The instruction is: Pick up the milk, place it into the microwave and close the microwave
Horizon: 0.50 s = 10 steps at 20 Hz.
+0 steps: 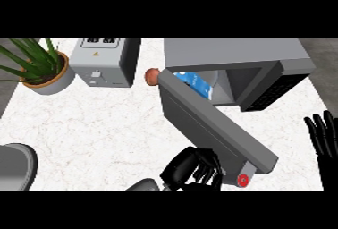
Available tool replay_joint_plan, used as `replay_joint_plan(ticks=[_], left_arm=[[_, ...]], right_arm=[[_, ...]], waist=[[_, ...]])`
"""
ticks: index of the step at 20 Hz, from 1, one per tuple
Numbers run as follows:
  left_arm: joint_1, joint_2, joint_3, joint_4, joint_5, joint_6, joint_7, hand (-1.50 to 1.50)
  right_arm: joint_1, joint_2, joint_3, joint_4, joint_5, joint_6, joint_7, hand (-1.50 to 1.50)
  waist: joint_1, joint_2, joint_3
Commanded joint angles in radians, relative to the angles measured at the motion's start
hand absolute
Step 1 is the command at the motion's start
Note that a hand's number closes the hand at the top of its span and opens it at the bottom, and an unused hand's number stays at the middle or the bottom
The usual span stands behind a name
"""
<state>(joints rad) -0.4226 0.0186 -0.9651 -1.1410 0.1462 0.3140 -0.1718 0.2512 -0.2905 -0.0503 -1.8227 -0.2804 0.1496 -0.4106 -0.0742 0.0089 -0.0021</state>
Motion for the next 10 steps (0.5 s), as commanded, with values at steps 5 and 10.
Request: replay_joint_plan(ticks=[5, 10], left_arm=[[-0.164, -0.018, -0.042, 0.014, 0.217, 0.197, -0.049, 1.50], [-0.246, -0.018, -0.022, 0.062, 0.295, 0.232, -0.120, 1.50]], right_arm=[[-0.034, -0.074, -0.016, -0.069, -0.103, 0.105, 0.068, -1.50], [-0.029, -0.111, 0.023, -0.134, -0.127, 0.169, 0.096, -1.50]], waist=[[-0.047, 0.009, -0.002], [-0.095, 0.018, -0.003]])
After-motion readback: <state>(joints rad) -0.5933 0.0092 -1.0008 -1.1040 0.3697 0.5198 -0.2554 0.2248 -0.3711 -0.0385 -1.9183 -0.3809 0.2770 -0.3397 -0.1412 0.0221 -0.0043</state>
